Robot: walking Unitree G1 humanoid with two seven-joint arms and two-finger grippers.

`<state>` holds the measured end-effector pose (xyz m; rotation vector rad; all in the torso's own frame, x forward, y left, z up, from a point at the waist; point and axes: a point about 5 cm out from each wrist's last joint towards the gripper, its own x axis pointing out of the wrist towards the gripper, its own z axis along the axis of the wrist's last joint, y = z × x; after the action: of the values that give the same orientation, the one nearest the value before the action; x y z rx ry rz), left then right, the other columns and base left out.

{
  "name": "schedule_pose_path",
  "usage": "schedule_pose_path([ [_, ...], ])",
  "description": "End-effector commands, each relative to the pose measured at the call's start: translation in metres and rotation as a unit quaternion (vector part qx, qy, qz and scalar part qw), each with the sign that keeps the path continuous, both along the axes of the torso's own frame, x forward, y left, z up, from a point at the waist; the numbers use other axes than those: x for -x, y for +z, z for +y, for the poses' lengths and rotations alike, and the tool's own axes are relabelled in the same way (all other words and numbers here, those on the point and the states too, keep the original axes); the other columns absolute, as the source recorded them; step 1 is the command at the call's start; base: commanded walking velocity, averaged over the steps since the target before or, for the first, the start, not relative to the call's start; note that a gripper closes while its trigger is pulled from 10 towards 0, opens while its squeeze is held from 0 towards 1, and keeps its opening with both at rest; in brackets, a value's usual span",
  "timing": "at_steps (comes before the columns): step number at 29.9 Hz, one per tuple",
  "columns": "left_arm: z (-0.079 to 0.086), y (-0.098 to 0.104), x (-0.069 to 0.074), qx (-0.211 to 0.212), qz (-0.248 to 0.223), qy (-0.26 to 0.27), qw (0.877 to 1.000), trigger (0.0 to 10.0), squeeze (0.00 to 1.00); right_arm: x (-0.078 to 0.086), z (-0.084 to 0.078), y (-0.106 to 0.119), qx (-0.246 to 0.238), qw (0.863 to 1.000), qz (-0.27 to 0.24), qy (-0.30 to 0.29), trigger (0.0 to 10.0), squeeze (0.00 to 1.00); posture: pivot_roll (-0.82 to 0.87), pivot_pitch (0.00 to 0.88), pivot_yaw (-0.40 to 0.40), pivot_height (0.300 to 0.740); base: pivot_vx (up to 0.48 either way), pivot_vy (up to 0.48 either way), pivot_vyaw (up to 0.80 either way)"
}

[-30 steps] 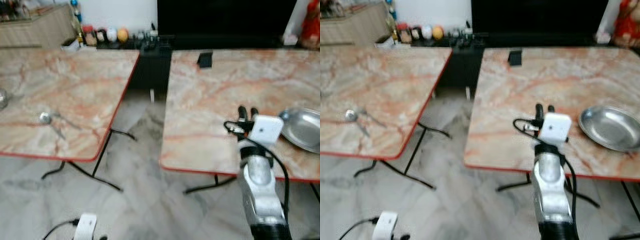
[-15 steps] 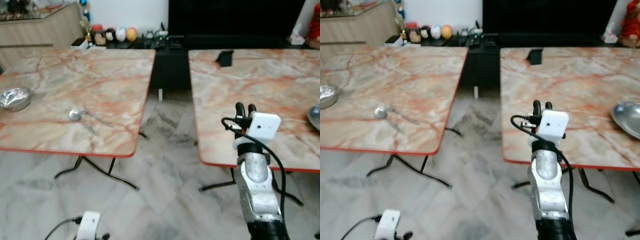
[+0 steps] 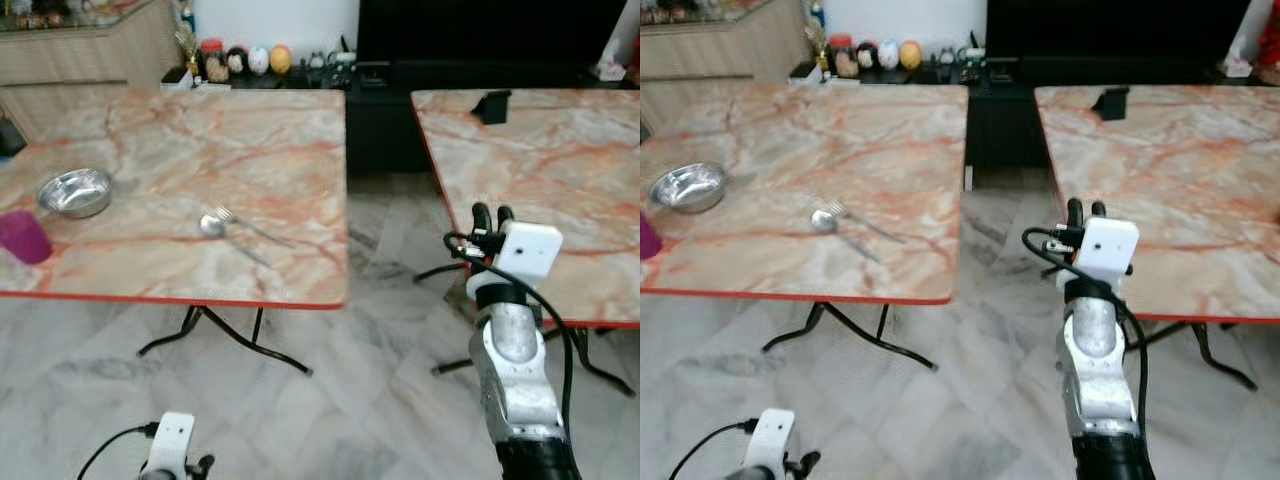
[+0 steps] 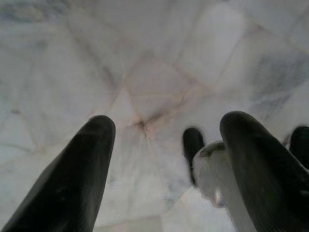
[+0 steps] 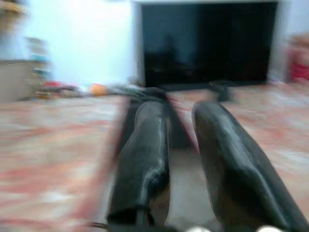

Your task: Setting the table

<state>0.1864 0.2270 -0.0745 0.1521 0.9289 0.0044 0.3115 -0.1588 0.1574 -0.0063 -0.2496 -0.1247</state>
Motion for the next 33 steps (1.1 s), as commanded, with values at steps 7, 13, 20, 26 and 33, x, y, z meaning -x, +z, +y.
schedule_pose_path([
  [7, -0.012, -0.003, 0.0, 0.008, 0.004, -0.005, 1.0, 10.0, 0.0, -0.001, -0.005, 0.003, 0.003, 1.0, -0.005, -0.006, 10.0, 0.0, 0.0, 0.0, 0.009, 0.731, 0.0, 0.405, 0.0],
  [13, 0.006, 0.001, 0.0, 0.001, 0.003, 0.004, 1.0, 10.0, 0.0, -0.002, -0.004, 0.003, 0.003, 1.0, -0.004, -0.002, 10.0, 0.0, 0.0, 0.0, 0.005, 0.731, 0.0, 0.404, 0.0],
  [20, 0.018, 0.003, 0.004, -0.004, 0.004, 0.01, 1.0, 10.0, 0.0, -0.002, -0.003, 0.003, 0.001, 1.0, -0.003, 0.002, 10.0, 0.0, 0.01, 0.0, 0.003, 0.731, 0.0, 0.405, 0.0],
  [26, 0.018, 0.002, 0.005, -0.003, 0.006, 0.007, 1.0, 10.0, 0.0, -0.003, 0.001, 0.002, 0.0, 1.0, -0.003, 0.009, 10.0, 0.0, 0.0, 0.0, 0.006, 0.731, 0.0, 0.405, 0.0],
  [33, 0.014, 0.0, 0.007, -0.003, 0.008, 0.001, 1.0, 10.0, 0.0, -0.003, 0.003, 0.001, 0.0, 1.0, -0.001, 0.016, 10.0, 0.0, 0.0, 0.0, 0.006, 0.731, 0.0, 0.404, 0.0],
])
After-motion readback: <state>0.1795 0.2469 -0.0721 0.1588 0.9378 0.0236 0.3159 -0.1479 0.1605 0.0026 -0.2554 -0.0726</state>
